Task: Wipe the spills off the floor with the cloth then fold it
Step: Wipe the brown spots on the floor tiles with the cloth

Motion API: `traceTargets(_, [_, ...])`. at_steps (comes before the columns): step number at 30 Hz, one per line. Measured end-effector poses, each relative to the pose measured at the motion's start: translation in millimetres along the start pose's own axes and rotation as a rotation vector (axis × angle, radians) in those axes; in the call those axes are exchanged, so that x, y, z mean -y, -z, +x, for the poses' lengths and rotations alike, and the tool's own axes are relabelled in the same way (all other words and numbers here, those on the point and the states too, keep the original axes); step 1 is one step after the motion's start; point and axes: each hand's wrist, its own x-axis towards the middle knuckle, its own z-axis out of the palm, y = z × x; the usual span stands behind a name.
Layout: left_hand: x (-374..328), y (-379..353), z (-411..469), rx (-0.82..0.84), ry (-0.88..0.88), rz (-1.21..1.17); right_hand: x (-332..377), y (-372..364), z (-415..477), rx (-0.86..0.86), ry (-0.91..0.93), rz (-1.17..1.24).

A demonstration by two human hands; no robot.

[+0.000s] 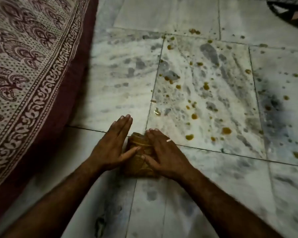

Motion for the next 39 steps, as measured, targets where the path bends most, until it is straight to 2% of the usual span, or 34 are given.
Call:
traceTargets(4, [19, -26, 0, 0.079, 0.081, 0.047, 12, -42, 12, 0.021, 0.029, -0.094])
traceTargets(12, [43, -61, 17, 0.085, 0.086, -0.008, -2, -93, -8, -0.047, 0.031, -0.374])
traceTargets(18, [43, -77, 46, 0.051, 0.165, 0.059, -40, -70, -11, -0.112, -0.035, -0.402])
traceTargets(22, [46, -90, 49, 0.039, 0.176, 0.186, -58, -43, 50, -0.179, -0.177, -0.408])
traceTargets(25, [48, -93, 48, 0.024, 0.173, 0.211, -43, -44, 95, -0.155, -0.259, -0.329])
traceTargets(28, [48, -92, 49, 0.045, 0.176, 0.219, -34, -57, 76, -0.188, -0.146, -0.392])
traceTargets(31, [46, -90, 48, 0.048, 0.181, 0.222, -53, -54, 32, -0.153, -0.004, -0.461])
traceTargets(35, [44, -89, 48, 0.052, 0.187, 0.221, -84, -32, 45, -0.185, -0.156, -0.454])
traceTargets(39, [43, -89, 49, 0.040, 0.183, 0.214, -94, -10, 123, -0.213, -0.293, -0.433])
